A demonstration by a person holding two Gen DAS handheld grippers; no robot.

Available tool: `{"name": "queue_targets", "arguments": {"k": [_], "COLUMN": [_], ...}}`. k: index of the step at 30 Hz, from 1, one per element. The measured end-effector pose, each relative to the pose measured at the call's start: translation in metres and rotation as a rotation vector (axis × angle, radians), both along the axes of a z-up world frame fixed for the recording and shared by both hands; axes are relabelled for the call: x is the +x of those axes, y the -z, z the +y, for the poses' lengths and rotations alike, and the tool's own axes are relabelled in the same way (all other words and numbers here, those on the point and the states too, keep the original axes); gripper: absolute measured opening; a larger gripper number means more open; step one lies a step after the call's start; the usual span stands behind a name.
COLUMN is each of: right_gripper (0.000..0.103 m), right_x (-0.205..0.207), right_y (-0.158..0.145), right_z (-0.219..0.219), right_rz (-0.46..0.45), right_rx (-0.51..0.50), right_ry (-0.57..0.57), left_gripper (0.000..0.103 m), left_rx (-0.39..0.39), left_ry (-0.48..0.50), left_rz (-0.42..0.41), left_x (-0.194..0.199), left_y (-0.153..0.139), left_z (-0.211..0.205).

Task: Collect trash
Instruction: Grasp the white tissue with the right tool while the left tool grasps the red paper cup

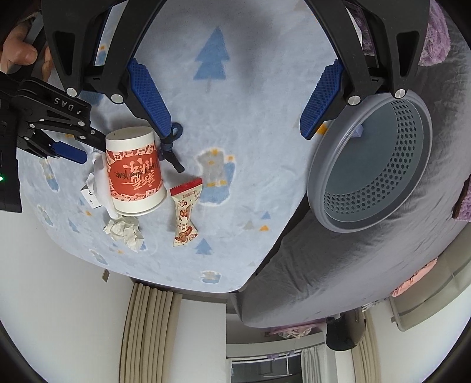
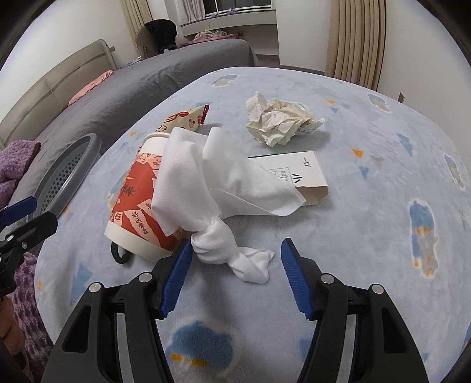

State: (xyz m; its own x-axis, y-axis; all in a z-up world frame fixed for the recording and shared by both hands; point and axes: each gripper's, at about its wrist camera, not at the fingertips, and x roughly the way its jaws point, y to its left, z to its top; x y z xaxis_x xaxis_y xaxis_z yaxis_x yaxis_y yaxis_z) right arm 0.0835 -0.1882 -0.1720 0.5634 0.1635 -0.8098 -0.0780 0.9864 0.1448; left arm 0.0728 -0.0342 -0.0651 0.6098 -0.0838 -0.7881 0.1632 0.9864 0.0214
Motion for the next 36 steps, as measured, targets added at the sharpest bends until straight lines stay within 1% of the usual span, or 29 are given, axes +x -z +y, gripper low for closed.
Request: {"name": "queue_targets", "arguments": {"k": [3, 5, 7, 8, 9, 11, 19, 26, 30, 36], "right_gripper": [0.058, 0.047, 0.042, 0.037, 0.035, 0.025, 0.025, 0.025, 0.025, 0.025], "right_x": [0.005, 0.007, 0.006, 0.006, 0.006, 0.004, -0.016, -0.039, -0.048, -0.052], "right_y": [0.003, 0.003, 0.002, 0.001, 0.000, -0.003, -0.015, -0.030, -0.034, -0.035], "right_z": [0.004, 0.006, 0.006, 0.005, 0.006, 0.006, -0.008, -0.038, -0.054, -0.068], "right_rz": [0.001, 0.004, -0.002, -0.006, -0.009, -0.017, -0.046, -0.077, -0.090, -0.088], "right_rx": [-0.004, -0.007, 0.001, 0.009, 0.012, 0.019, 0.073, 0.110, 0.131, 0.161], "right_ry": [-0.009, -0.017, -0.023, -0.025, -0.027, -0.032, 0.002, 0.081, 0.114, 0.131], "left_gripper": [0.087, 0.087, 0.087, 0.087, 0.087, 0.087, 0.088, 0.088, 0.088, 0.088], "left_rx": [0.001, -0.001, -0.001, 0.000, 0.001, 0.003, -0.005, -0.024, -0.025, -0.011], "left_ry": [0.000, 0.001, 0.003, 0.005, 0.006, 0.010, 0.040, 0.075, 0.093, 0.100], "left_rz": [0.005, 0.009, 0.010, 0.010, 0.010, 0.012, 0.022, 0.042, 0.043, 0.048], "left_x": [0.000, 0.000, 0.000, 0.000, 0.000, 0.000, -0.004, -0.001, 0.006, 0.021], "left_y": [0.001, 0.002, 0.001, 0.001, 0.001, 0.002, 0.000, 0.004, 0.005, 0.014], "left_z": [-0.001, -0.002, -0.003, -0.005, -0.006, -0.009, -0.026, -0.049, -0.066, -0.088]}}
